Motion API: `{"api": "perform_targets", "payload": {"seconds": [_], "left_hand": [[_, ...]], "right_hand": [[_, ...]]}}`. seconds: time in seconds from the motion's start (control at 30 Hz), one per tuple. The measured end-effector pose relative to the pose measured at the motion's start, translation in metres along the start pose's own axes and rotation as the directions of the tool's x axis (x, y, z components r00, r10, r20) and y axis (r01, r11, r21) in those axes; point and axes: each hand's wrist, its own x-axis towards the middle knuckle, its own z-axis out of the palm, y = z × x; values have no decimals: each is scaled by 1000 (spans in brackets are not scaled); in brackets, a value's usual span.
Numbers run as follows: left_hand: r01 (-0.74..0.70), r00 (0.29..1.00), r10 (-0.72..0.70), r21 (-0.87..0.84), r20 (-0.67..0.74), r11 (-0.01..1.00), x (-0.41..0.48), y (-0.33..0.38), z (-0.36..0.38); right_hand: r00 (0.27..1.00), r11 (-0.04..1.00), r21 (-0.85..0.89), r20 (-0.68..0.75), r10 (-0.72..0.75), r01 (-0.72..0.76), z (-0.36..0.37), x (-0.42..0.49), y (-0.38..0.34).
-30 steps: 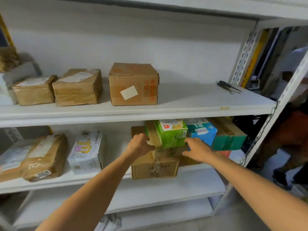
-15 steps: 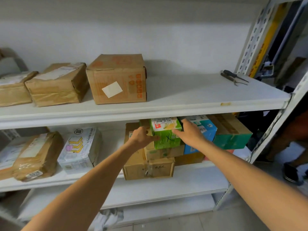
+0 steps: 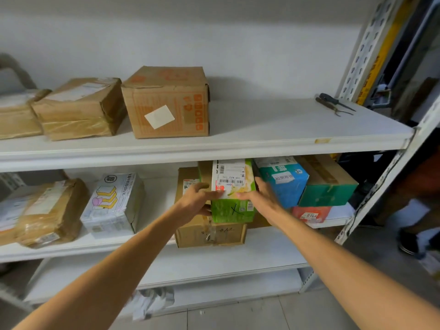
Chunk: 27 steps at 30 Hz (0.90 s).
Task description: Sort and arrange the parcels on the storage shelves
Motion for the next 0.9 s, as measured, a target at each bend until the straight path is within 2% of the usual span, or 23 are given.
{"api": "perform_targets", "payload": {"seconds": [0.1, 0.23, 0.3, 0.47, 0.73, 0.9], "left_hand": [[31, 994, -34, 32, 99, 999, -14, -3, -4], [32, 991, -33, 16, 127, 999, -27, -4, -3], [-5, 994, 1, 32, 109, 999, -34, -7, -1], [-24, 999, 23, 50, 23, 998, -52, -27, 1], [-67, 995, 57, 127, 84, 990, -93, -60, 2], [-116, 991, 107, 118, 85, 986, -102, -68, -1]], "right_hand": [[999, 999, -28, 33, 22, -21, 0, -8, -2], [998, 992, -120, 32, 48, -44, -1, -20, -6], [999, 989, -147, 32, 41, -36, -1, -29, -6], [990, 992, -124, 137, 33, -16, 5, -51, 6], [992, 983, -183, 123, 26, -3, 16, -90, 31], [992, 989, -149, 120, 32, -14, 21, -104, 32]]}}
